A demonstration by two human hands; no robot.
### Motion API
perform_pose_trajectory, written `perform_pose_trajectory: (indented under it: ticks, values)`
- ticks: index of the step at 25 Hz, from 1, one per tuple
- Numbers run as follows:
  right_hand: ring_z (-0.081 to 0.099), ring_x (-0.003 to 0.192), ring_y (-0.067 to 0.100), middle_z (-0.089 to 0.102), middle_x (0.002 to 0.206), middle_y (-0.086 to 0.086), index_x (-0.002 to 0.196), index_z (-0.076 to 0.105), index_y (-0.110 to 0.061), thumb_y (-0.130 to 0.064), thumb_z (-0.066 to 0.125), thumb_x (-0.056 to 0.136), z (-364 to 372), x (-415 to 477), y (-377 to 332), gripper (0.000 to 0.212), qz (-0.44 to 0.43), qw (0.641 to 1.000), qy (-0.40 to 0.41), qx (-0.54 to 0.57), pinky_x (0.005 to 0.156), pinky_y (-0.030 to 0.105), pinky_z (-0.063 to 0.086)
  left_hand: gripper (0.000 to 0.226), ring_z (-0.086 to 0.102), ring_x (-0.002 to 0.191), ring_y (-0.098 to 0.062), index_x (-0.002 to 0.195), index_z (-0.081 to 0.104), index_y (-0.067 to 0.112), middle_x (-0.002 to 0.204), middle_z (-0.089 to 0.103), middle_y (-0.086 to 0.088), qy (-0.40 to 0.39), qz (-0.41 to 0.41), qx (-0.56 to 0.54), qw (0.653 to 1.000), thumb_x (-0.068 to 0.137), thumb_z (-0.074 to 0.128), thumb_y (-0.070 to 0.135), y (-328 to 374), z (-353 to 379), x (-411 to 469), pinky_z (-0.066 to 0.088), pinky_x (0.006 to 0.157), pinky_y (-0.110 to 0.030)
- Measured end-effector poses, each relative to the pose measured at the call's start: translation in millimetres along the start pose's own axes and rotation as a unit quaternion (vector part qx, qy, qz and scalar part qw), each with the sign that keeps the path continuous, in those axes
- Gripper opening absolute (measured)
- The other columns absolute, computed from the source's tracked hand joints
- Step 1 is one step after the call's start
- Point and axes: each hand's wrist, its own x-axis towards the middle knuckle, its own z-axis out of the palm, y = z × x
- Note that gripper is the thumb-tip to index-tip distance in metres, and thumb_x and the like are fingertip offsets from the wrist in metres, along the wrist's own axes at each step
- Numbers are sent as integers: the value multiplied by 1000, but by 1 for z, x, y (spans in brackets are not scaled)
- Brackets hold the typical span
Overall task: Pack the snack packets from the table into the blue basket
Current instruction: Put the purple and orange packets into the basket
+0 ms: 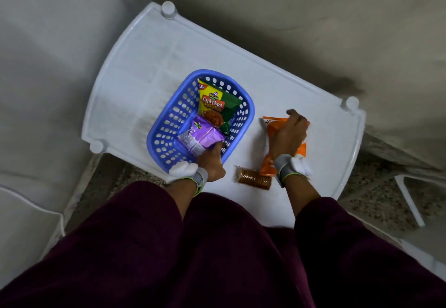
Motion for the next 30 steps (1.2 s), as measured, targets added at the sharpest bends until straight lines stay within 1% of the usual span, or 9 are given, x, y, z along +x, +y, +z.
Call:
perform_pose_trajectory:
  ticks: [3, 6, 10, 17, 20, 24, 27, 28, 30]
  values:
    - [37, 130, 35, 36, 145, 15, 138, 34, -14, -19, 57, 84, -4, 5, 40, 59, 223, 972, -43, -56, 104, 46, 30, 67, 58, 111, -40, 136, 34, 19, 121, 62, -17, 3, 4, 0, 1000, 74, 55, 3, -2, 2, 3, 48, 95, -41]
    - [42, 130, 38, 43, 141, 21, 133, 35, -5, -30, 72, 75, -6, 12, 60, 73, 313, 937, -152, 39, 106, 47, 34, 68, 58, 111, -40, 136, 34, 19, 122, 62, -15, 7, 12, -3, 1000, 74, 55, 2, -4, 2, 5, 49, 96, -41]
    - [49, 126, 35, 53, 135, 19, 125, 46, -2, -36, 77, 69, -18, 16, 59, 72, 289, 932, -214, 57, 102, 40, 41, 68, 57, 111, -41, 136, 34, 18, 120, 63, -17, 8, 22, -2, 1000, 74, 56, 2, -4, 3, 6, 49, 95, -41]
    - [53, 121, 35, 57, 131, 18, 121, 50, -2, -34, 72, 75, -73, 3, -1, 60, 318, 923, 10, 217, 97, 37, 43, 83, 47, 129, -30, 143, 28, 13, 142, 47, -10, -95, 17, -40, 995, 76, 72, 32, -2, -18, -2, 39, 108, -35]
    - [60, 111, 31, 64, 122, 14, 112, 58, -10, -36, 75, 70, -90, -6, -38, 52, 283, 899, 54, 331, 94, 38, 47, 68, 47, 129, -29, 137, 44, 9, 142, 50, -13, -96, 8, -90, 991, 88, 43, 56, 0, -44, -10, 36, 110, -36]
    - [67, 92, 25, 70, 100, 7, 90, 63, -21, -33, 80, 63, -67, -33, -89, 34, 215, 886, -63, 405, 89, 46, 55, 101, 57, 116, -34, 128, 54, 8, 134, 57, -17, 55, -30, -320, 945, 75, 7, 78, -9, -79, -21, 46, 100, -47]
    - [68, 95, 30, 71, 106, 15, 101, 64, -15, -29, 80, 63, -31, -60, -116, 43, 200, 877, -151, 411, 89, 49, 55, 72, 60, 100, -30, 127, 53, 10, 117, 58, -12, 73, -20, -528, 846, 92, 16, 60, -13, -109, -39, 49, 74, -34]
    - [67, 97, 32, 70, 109, 17, 107, 62, -11, -24, 79, 66, -19, -69, -121, 46, 199, 879, -170, 399, 91, 48, 54, 63, 61, 99, -31, 120, 58, 13, 112, 60, -15, 82, -6, -539, 838, 91, 27, 59, -16, -116, -41, 47, 72, -32]
    - [64, 103, 34, 66, 115, 19, 113, 55, -7, -17, 74, 72, 0, -86, -128, 46, 208, 882, -200, 373, 95, 50, 50, 44, 63, 101, -34, 104, 64, 19, 101, 66, -14, 135, 18, -419, 897, 79, 57, 54, -27, -119, -41, 46, 74, -31]
